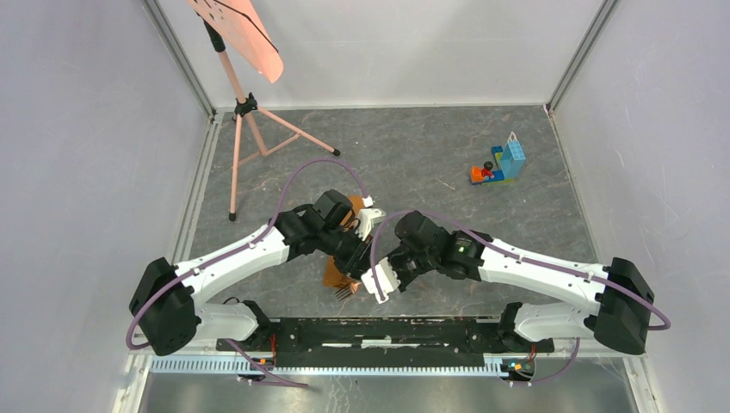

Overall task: Fold the napkin into a case and place the utensils inside
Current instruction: Pass from the right arm to the left

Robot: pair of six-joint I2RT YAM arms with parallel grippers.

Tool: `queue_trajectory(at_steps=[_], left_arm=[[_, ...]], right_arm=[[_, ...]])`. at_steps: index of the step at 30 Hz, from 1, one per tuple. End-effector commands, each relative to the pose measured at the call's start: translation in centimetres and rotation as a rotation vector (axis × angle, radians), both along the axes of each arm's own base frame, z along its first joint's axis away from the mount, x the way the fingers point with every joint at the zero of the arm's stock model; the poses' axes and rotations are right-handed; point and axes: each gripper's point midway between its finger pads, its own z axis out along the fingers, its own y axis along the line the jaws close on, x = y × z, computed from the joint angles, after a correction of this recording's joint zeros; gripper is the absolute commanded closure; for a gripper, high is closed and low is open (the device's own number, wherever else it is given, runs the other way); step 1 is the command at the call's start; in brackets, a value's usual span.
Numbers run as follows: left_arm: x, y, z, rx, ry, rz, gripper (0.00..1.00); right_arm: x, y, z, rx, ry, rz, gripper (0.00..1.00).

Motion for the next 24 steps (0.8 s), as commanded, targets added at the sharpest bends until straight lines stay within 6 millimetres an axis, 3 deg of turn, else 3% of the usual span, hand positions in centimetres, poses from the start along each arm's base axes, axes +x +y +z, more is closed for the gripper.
queue_trajectory(at_steps=[1,4,12,14,17,19,22,24], left_arm=[[-0.5,-0.6,0.8,-0.034,0.038,0.001,0.75],[-0.4,-0.5,0.8,-0.031,0.032,0.002,0.86],[-0.5,-0.4,0.3,-0.027,0.042,0.019,0.98],[-0.5,-0.3,0.1,-0.026,0.054,0.025,0.96],[-0.7,-0.3,-0.1,-0.029,0.092,0.026,0.77],[-0.8,-0.4,-0.1,-0.041,0.101,0.023,0.77],[-1.0,-0.2,-0.1,-0.043,0.108,0.018,0.94],[-0.9,0.0,-0.3,-0.037,0.108,0.031,0.98]], right_arm=[[1.0,2.1,2.9,0.090,-0.067,0.006,1.00],[0.8,2.1,3.0,0.090,-0.068,0.013,1.00],[0.6,2.3,2.9,0.093,-0.085,0.023,1.00],[0.4,2.3,2.6,0.092,-0.108,0.054,1.00],[0.1,2.5,2.6,0.114,-0.147,0.088,1.00],[0.1,2.7,2.5,0.099,-0.147,0.099,1.00],[0.5,2.8,2.3,0.072,-0.155,0.098,1.00],[0.9,2.9,2.2,0.064,-0.167,0.081,1.00]])
